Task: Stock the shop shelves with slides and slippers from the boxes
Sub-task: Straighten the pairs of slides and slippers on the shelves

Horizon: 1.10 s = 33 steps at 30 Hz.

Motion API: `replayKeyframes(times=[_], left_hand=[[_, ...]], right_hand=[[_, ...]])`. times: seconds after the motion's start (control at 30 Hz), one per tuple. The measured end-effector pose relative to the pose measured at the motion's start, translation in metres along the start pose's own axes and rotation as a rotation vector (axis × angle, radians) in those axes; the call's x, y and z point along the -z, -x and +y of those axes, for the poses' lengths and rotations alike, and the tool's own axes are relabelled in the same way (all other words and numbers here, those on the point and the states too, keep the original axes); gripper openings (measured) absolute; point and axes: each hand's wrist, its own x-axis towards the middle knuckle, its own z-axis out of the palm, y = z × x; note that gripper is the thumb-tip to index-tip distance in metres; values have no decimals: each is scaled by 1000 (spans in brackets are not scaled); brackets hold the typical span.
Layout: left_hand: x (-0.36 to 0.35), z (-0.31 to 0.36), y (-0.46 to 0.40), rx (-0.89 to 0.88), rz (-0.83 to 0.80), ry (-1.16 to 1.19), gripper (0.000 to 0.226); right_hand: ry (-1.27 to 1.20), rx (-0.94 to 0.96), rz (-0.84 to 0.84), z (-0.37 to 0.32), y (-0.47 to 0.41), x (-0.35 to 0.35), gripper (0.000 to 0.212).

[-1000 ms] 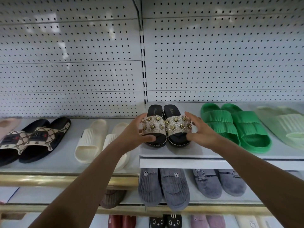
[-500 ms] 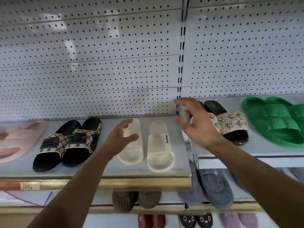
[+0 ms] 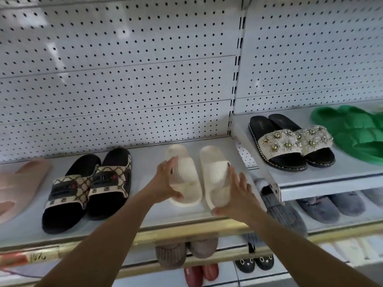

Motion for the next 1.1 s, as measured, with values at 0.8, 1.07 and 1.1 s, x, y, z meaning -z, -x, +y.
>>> replayKeyframes(times=[0.8, 1.07, 1.1], left_hand=[[-33, 26, -5, -23, 95, -49, 98], [-41, 33, -15, 56, 190, -101, 91], [-41, 33, -15, 62, 197, -97, 91]], right_hand=[[-64, -9, 112, 26, -13, 12, 107], [-98, 22, 108, 29, -22, 17, 104], [-100, 28, 108, 30, -23, 16, 103]])
